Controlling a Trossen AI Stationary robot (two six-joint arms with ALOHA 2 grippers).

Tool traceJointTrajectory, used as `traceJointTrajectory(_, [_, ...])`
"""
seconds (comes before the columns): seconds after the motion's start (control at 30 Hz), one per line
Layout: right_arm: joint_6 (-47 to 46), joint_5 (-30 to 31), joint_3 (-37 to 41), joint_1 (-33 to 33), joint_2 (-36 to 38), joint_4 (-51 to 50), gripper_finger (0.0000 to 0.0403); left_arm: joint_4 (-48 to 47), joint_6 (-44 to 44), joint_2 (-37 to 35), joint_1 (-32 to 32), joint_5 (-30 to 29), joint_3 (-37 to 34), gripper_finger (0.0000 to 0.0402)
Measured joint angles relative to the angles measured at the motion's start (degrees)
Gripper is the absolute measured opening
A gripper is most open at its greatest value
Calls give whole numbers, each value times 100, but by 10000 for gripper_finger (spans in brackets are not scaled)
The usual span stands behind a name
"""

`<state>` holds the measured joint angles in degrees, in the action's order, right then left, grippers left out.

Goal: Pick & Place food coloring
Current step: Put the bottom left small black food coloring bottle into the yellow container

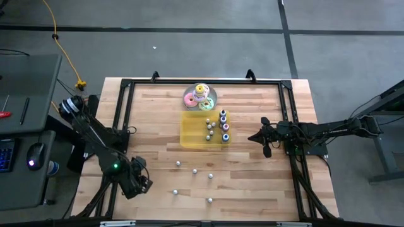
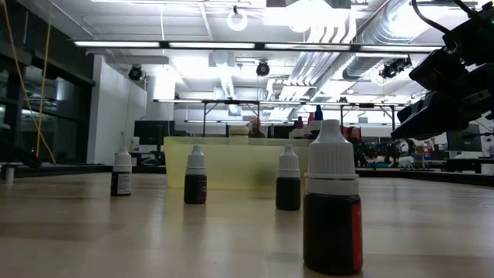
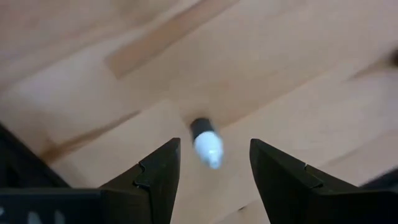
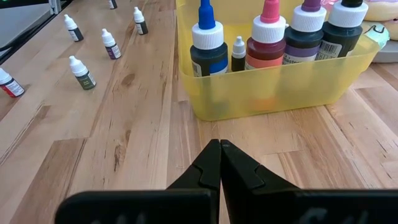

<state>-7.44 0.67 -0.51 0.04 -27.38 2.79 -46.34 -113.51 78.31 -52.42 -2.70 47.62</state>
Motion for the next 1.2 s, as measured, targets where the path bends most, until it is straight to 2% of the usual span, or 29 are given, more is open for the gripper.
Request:
traceJointTrajectory(0.1, [1, 0, 0, -1, 0, 0, 0, 4, -53, 140, 10, 211, 0, 188])
traceJointTrajectory(0.37, [0, 0, 0, 0, 0, -20, 0, 352, -94, 376, -47, 314, 1, 188])
traceJointTrajectory(0.67, [0, 0, 0, 1, 0, 0, 0, 327, -96, 484, -50, 492, 2, 186])
traceJointTrajectory(1.2, [0, 0, 0, -1, 0, -2, 0, 288, -12, 484, -50, 472, 4, 75])
